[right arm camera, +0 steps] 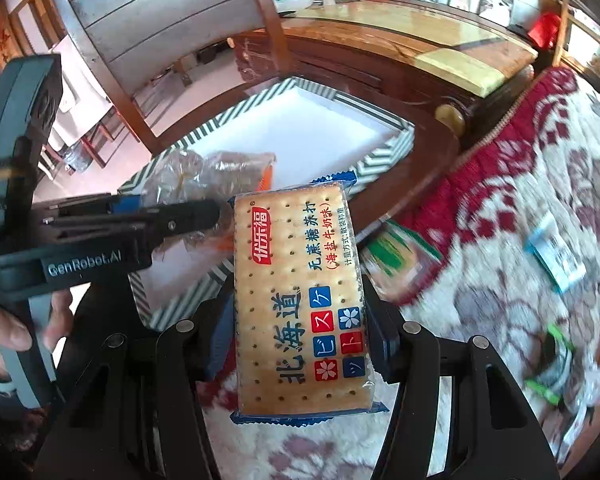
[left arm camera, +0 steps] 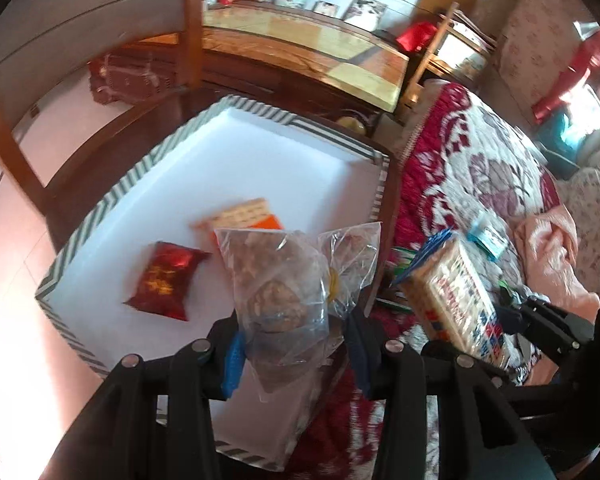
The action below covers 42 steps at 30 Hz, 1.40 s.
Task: Organize snacks
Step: 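Carry both items to the white tray and open both grippers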
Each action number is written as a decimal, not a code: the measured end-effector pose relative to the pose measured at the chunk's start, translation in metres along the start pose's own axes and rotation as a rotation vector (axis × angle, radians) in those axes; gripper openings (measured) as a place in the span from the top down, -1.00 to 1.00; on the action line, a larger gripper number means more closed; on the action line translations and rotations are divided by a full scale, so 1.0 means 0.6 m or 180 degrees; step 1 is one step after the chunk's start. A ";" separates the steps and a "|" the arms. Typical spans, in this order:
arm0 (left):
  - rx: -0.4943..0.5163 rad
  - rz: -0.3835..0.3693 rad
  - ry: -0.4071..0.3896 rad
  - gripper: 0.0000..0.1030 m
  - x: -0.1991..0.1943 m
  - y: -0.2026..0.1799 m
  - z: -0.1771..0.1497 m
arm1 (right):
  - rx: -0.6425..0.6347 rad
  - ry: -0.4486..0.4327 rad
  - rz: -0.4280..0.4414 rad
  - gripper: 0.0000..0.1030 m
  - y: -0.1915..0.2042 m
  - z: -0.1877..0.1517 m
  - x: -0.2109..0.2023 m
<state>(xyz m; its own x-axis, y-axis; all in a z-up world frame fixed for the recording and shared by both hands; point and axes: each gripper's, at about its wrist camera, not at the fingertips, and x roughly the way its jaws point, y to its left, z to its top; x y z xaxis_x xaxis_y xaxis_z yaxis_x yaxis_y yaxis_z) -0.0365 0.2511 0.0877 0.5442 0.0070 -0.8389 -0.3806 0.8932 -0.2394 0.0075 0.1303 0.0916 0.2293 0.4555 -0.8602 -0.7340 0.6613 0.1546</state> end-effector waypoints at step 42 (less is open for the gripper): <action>-0.0428 0.0455 0.0141 -0.41 0.038 0.115 -0.012 | 0.0489 0.0103 0.0368 -0.11 0.039 0.133 0.144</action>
<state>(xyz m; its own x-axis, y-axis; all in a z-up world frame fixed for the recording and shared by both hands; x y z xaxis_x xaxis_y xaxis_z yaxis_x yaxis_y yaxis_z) -0.0556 0.3099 0.0486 0.4453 0.1070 -0.8890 -0.5497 0.8164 -0.1771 0.0610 0.2329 0.0599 0.1265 0.5159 -0.8472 -0.6475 0.6900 0.3235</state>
